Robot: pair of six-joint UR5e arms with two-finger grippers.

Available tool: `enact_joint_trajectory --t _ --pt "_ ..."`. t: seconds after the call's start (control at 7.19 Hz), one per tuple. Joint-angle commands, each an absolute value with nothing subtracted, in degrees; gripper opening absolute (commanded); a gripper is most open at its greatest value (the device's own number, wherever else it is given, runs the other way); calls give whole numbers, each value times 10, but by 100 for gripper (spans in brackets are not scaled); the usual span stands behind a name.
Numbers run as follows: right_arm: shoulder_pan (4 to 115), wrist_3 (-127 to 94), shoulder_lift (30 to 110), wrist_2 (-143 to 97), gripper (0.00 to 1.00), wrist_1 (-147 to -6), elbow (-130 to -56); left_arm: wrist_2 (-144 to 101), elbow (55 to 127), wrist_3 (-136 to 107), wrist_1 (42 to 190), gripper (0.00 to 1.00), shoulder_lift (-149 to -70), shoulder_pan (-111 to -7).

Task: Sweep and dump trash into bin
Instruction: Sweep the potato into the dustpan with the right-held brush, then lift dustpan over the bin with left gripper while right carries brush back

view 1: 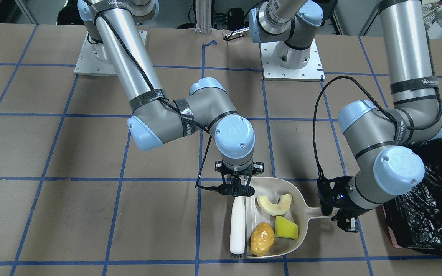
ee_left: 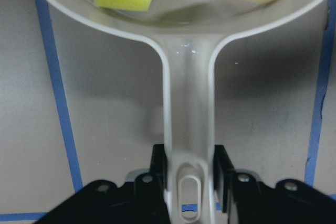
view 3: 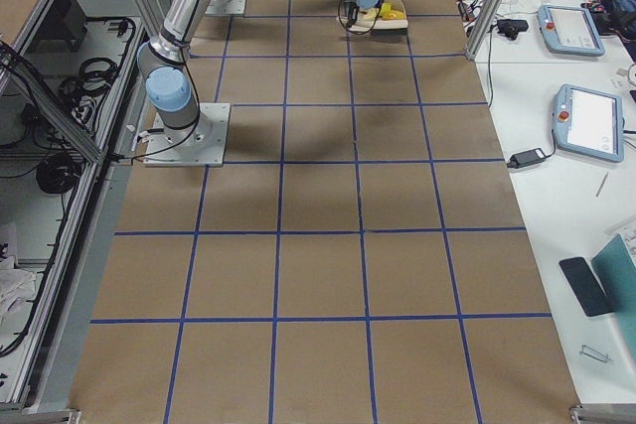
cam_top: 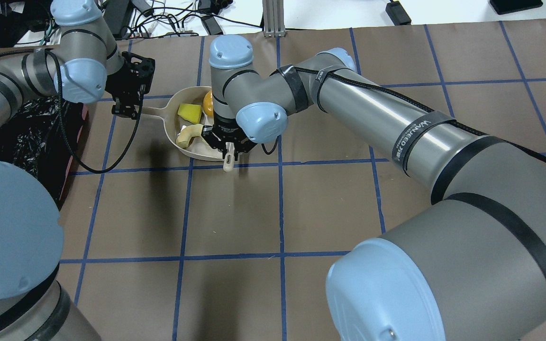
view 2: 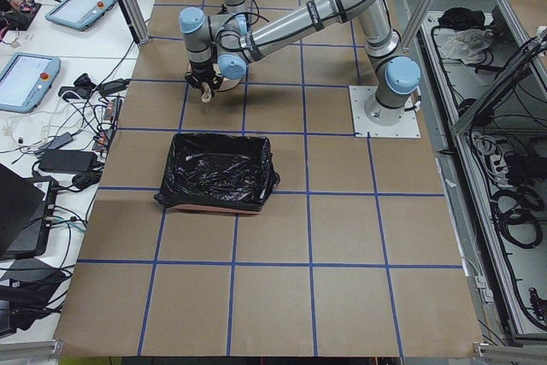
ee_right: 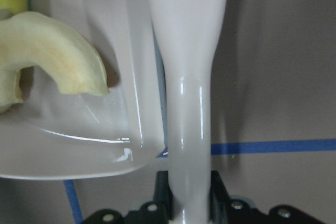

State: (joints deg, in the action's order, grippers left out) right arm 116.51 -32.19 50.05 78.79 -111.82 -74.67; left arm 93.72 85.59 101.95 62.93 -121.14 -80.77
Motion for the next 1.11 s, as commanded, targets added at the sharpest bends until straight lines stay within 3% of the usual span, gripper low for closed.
enact_joint_trajectory --t 0.0,0.42,0.97 --pt "1138 -287 526 809 0 -1058 -748 917 859 1020 629 5 -1209 -803" --pt "1059 -203 590 846 0 -945 -750 916 860 1020 630 5 -1206 -799" --pt "885 -32 637 889 0 -940 -816 915 858 1021 673 4 -1164 -781"
